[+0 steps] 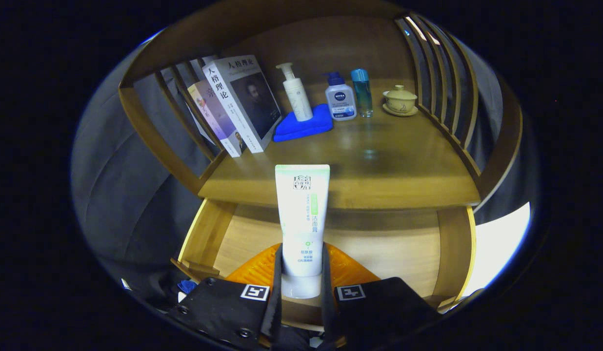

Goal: Pull open the drawer, take out the items inside it, and place them on the countertop above the cabinet.

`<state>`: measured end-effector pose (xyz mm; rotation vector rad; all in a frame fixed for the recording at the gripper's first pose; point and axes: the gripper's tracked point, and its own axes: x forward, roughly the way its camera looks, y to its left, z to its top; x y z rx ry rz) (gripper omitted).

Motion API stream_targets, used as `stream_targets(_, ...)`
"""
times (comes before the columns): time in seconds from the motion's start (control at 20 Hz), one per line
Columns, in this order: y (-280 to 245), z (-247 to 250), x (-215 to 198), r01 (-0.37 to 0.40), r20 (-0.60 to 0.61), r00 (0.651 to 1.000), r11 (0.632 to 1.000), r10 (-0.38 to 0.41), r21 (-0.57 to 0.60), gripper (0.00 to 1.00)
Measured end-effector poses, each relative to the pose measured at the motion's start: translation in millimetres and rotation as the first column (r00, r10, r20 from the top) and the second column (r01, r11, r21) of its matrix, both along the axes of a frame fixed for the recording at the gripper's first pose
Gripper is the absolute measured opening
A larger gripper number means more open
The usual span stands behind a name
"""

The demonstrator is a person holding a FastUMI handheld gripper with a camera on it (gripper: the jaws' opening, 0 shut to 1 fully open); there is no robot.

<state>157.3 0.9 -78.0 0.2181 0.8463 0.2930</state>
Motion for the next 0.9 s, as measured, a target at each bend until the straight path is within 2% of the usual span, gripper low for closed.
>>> stream_targets(0.3, 2, -3, 42, 0.048, -0.002, 0.999, 0.998, -0.048, -0.035, 0.36)
stream_targets(0.6, -1, -20, 66, 0.074, -0.037, 0.996, 0.996, -0.076, -0.047, 0.36)
stream_targets(0.7, 4, -16, 72, 0.082, -0.043, 0.996, 0.997, -0.082, -0.002, 0.36)
stream_targets(0.9, 1, -11, 95, 0.125, -0.041, 0.991, 0.992, -0.124, 0.009, 0.36)
